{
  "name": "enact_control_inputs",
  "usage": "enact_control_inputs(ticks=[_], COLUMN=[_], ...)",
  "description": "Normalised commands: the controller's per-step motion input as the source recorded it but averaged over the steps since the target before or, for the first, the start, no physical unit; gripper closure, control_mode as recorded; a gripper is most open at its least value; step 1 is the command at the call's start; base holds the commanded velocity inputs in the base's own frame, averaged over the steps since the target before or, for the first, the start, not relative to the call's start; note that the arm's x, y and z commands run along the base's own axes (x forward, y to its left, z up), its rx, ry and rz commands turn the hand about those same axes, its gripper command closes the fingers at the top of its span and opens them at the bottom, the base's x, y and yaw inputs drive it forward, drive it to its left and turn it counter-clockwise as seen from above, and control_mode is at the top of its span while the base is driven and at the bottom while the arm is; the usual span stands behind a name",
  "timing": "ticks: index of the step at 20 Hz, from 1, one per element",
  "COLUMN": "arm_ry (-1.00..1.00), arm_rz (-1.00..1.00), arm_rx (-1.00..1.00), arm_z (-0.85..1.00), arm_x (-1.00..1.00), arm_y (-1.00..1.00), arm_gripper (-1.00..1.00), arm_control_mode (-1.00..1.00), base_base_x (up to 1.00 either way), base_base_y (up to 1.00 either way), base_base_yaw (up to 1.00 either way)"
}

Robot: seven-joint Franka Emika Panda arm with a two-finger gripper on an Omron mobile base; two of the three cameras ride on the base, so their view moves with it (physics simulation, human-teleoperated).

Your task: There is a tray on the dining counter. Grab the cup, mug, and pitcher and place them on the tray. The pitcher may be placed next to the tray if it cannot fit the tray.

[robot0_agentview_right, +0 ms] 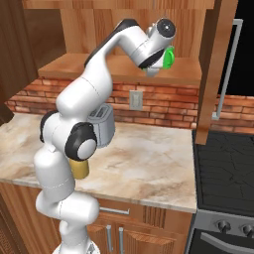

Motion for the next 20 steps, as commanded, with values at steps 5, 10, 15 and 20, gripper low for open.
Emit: enact_control_inputs(ticks=[5,10,15,20], arm_ry=[0.02,0.01,0.0,0.0], arm_rz=[0.01,0.0,0.0,0.0], arm_rx=[0.0,0.0,0.0,0.0], arm_z=[-0.09,-0.08,-0.04,-0.05], arm_x=[0.02,0.09,0.15,0.13], arm_y=[-0.01,0.0,0.0,0.0], arm_gripper=[-1.0,-1.0,-1.0,-1.0], arm_control_mode=[-1.0,-1.0,-1.0,-1.0], base_base_x=[0.0,0.0,0.0,0.0], base_base_y=[0.0,0.0,0.0,0.0], base_base_yaw=[0.0,0.0,0.0,0.0])
